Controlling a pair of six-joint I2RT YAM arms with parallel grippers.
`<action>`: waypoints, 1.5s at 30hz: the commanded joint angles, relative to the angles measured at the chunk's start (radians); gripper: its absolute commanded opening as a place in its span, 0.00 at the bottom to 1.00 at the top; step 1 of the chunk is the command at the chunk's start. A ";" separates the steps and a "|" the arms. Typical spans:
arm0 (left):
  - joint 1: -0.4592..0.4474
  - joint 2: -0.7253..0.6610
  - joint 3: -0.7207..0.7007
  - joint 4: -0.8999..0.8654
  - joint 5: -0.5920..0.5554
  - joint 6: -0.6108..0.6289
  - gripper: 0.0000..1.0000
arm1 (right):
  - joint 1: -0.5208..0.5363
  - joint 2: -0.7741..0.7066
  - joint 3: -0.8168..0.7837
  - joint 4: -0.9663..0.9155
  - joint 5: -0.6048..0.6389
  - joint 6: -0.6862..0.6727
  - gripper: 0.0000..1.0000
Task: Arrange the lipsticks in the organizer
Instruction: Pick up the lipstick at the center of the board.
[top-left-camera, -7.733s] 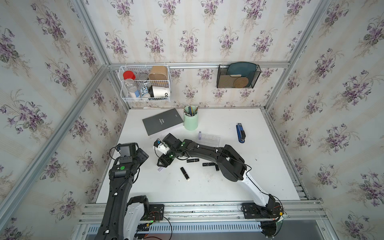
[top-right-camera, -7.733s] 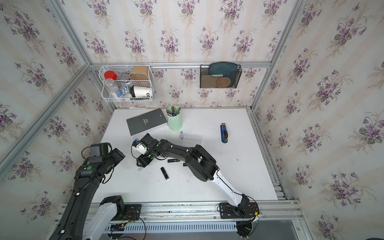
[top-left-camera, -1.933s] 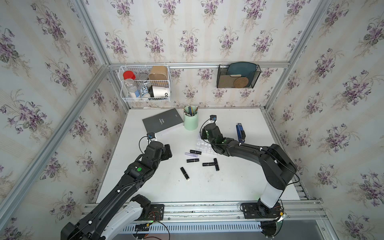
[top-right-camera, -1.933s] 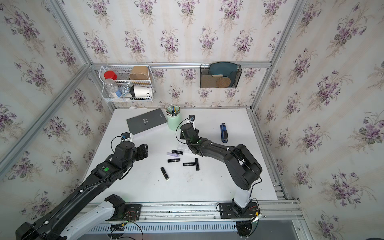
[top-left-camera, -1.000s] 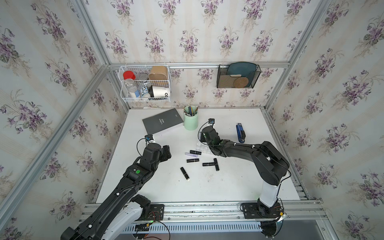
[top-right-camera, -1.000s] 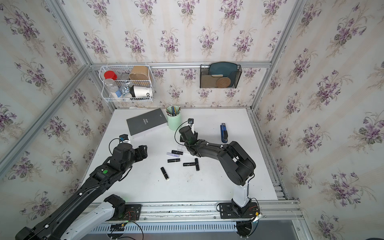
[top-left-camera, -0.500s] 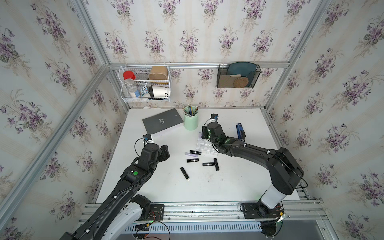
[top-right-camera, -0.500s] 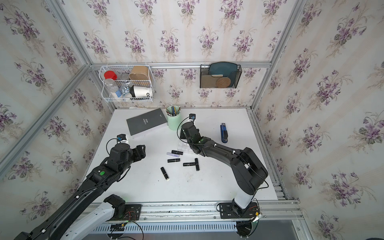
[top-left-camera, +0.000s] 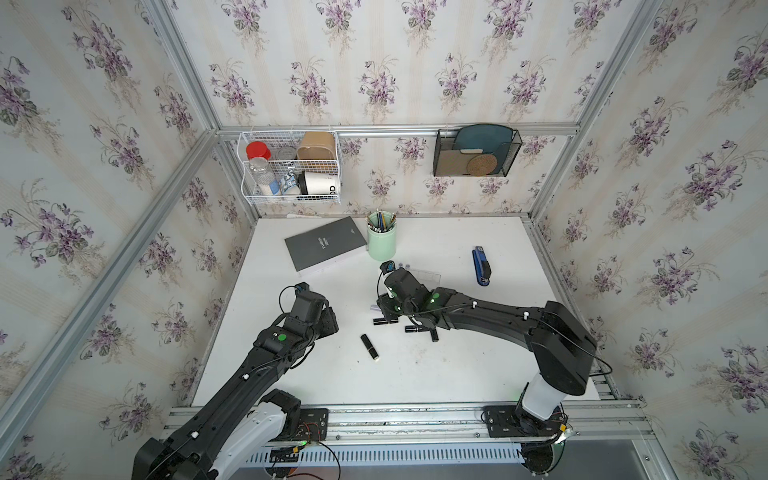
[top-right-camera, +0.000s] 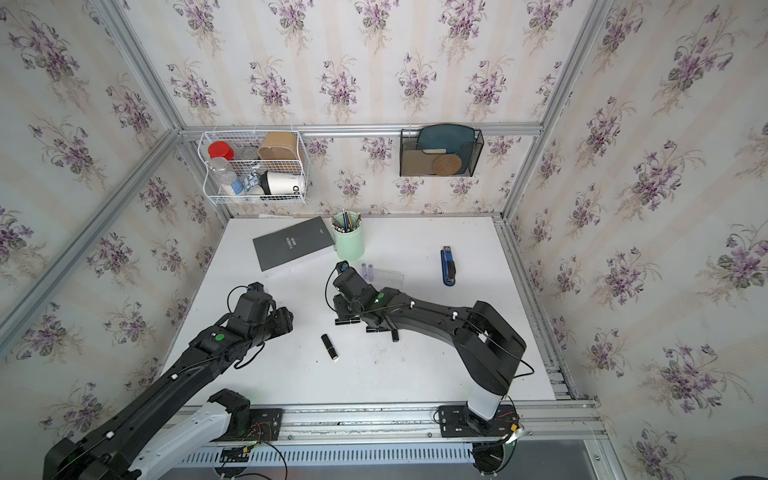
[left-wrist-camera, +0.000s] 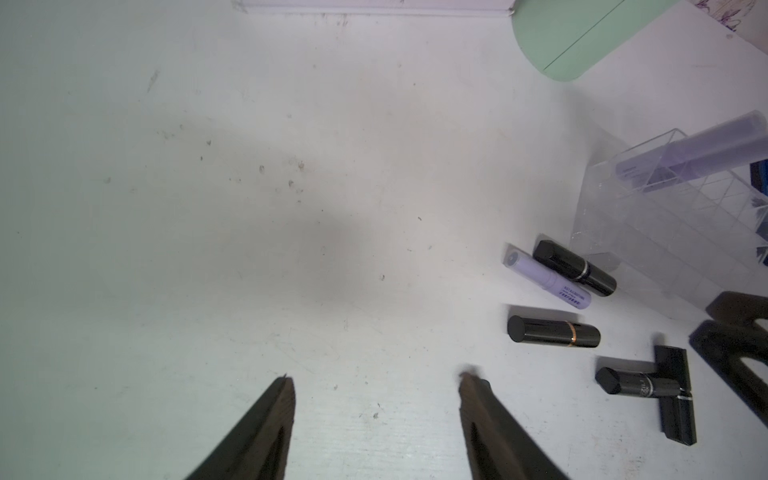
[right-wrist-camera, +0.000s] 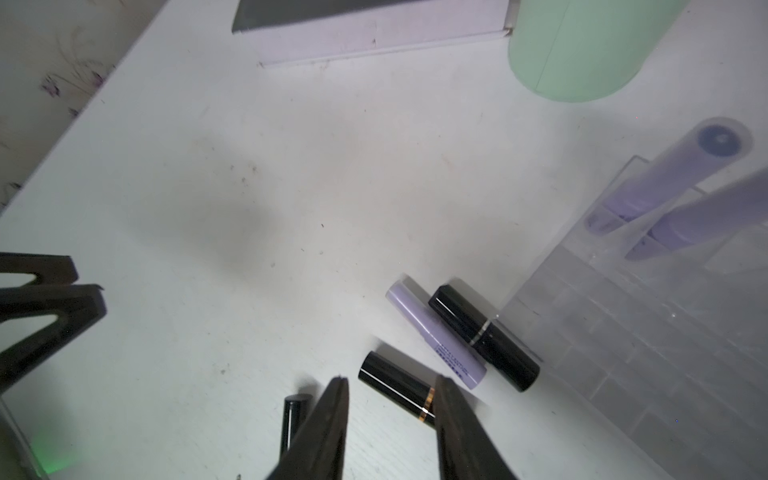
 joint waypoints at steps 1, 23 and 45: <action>0.058 0.001 -0.015 0.071 0.096 -0.037 0.60 | 0.001 0.090 0.097 -0.120 -0.065 -0.100 0.36; 0.119 -0.002 -0.083 0.185 0.271 -0.084 0.58 | 0.000 0.298 0.255 -0.231 0.004 -0.210 0.39; 0.119 0.030 -0.068 0.210 0.298 -0.092 0.58 | 0.001 0.419 0.358 -0.268 0.043 -0.234 0.22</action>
